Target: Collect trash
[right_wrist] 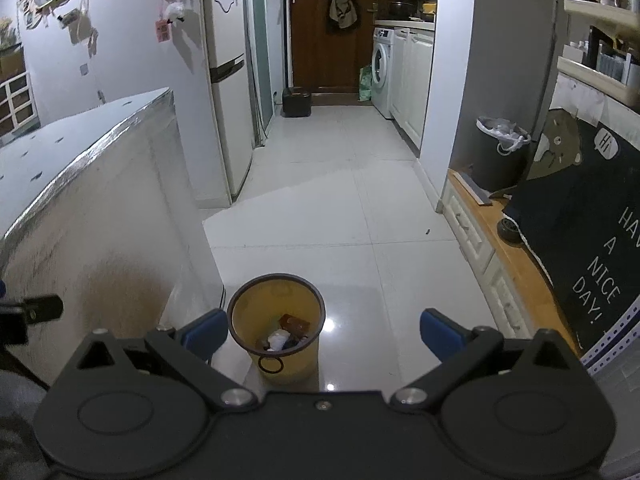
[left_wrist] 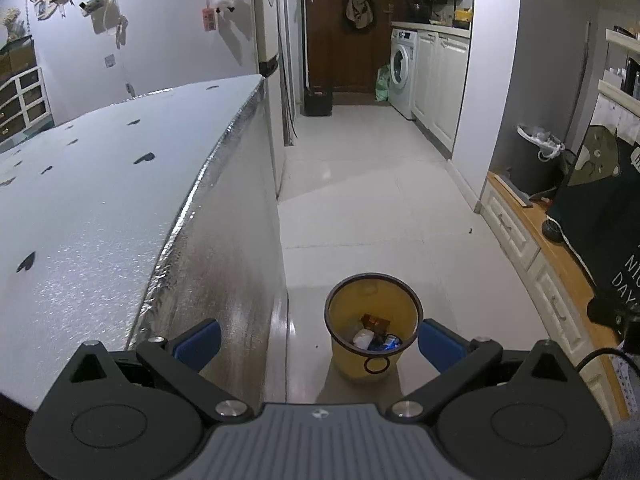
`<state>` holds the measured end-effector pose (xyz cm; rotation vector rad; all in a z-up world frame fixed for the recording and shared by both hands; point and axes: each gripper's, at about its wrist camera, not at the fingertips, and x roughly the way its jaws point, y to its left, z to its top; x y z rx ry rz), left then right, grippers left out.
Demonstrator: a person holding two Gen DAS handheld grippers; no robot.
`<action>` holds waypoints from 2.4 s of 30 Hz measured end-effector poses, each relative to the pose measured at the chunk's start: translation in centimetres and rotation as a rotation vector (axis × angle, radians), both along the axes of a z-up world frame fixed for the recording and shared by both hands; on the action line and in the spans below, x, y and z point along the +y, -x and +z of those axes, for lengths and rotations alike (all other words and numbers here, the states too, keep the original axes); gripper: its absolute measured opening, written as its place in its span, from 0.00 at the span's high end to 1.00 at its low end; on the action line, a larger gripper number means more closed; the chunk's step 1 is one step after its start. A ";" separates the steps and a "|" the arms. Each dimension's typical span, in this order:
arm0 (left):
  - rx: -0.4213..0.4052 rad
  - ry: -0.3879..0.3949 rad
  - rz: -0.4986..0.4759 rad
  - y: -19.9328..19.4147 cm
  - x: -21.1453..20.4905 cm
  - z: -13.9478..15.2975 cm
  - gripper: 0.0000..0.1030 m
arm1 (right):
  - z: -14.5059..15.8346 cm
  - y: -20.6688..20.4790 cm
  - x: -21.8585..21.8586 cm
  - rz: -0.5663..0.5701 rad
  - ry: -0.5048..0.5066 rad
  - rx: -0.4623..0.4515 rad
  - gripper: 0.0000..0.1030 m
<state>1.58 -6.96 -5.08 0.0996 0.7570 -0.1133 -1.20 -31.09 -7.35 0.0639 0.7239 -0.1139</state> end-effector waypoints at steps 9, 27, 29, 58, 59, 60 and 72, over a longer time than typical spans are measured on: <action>-0.031 0.009 0.007 0.9 0.3 -0.2 0.00 | -0.6 1.1 0.3 -0.008 0.014 -0.018 0.00; -0.045 0.007 0.006 1.1 0.4 -0.5 0.00 | -0.9 0.7 0.7 0.000 0.023 -0.009 0.00; -0.045 0.008 0.007 1.1 0.4 -0.5 0.00 | -0.9 0.6 0.5 0.001 0.020 -0.009 0.00; -0.045 0.005 0.003 1.0 0.4 -0.5 0.00 | -0.9 0.6 0.4 0.002 0.013 -0.015 0.00; -0.045 0.005 0.003 1.0 0.4 -0.5 0.00 | -0.9 0.6 0.4 0.002 0.013 -0.015 0.00; -0.045 0.005 0.002 1.0 0.4 -0.5 0.00 | -0.9 0.6 0.4 0.002 0.013 -0.015 0.00; -0.046 0.006 0.000 1.1 0.4 -0.5 0.00 | -0.9 0.6 0.4 0.003 0.013 -0.015 0.00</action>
